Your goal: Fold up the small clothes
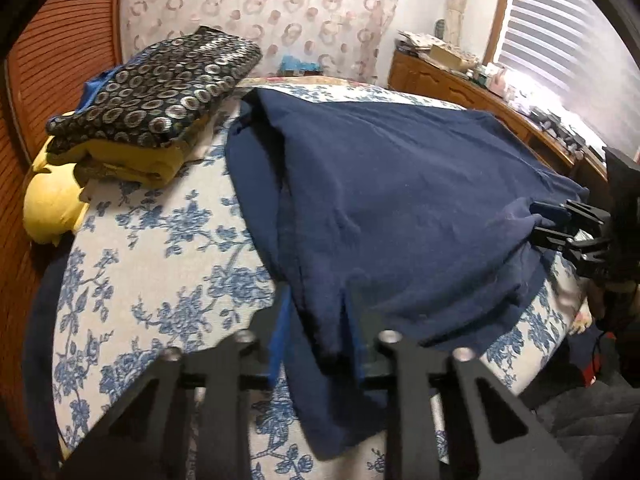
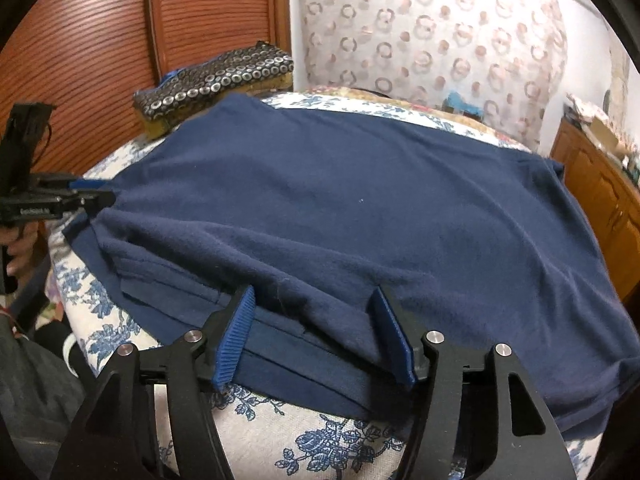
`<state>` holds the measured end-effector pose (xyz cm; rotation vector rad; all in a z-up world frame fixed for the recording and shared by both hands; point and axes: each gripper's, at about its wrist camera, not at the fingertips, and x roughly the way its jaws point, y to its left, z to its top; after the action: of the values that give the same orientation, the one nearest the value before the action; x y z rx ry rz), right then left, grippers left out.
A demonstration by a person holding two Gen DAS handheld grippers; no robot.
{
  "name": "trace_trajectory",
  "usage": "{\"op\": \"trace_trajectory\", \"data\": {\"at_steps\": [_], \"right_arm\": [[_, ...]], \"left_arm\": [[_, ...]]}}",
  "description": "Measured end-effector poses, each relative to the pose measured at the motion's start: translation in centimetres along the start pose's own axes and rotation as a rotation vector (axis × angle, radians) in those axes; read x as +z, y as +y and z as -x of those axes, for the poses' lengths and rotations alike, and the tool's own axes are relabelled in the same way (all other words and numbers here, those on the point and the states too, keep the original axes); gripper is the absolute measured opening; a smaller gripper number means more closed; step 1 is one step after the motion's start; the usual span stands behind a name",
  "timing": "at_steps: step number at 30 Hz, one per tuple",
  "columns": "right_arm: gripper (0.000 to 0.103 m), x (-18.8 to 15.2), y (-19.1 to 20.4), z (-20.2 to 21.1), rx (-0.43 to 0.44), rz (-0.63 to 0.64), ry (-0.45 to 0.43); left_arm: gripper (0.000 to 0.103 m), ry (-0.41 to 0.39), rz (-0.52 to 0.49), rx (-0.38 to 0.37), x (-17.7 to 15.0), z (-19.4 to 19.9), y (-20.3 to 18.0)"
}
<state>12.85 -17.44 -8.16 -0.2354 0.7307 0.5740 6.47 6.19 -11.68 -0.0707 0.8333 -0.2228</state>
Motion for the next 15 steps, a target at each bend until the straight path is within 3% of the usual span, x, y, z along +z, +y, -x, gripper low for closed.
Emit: {"op": "trace_trajectory", "data": {"at_steps": [3, 8, 15], "right_arm": [[0.064, -0.1, 0.1, 0.1, -0.008, 0.008, -0.003], [0.064, 0.0, 0.1, 0.2, -0.020, 0.009, 0.000], [0.064, -0.4, -2.3, 3.2, -0.028, -0.041, -0.044]], "left_arm": [[0.005, 0.002, 0.004, -0.027, 0.4, 0.1, -0.2], [0.005, -0.056, -0.017, -0.123, 2.8, 1.9, -2.0], [0.005, -0.109, -0.134, -0.236, 8.8, 2.0, -7.6]]}}
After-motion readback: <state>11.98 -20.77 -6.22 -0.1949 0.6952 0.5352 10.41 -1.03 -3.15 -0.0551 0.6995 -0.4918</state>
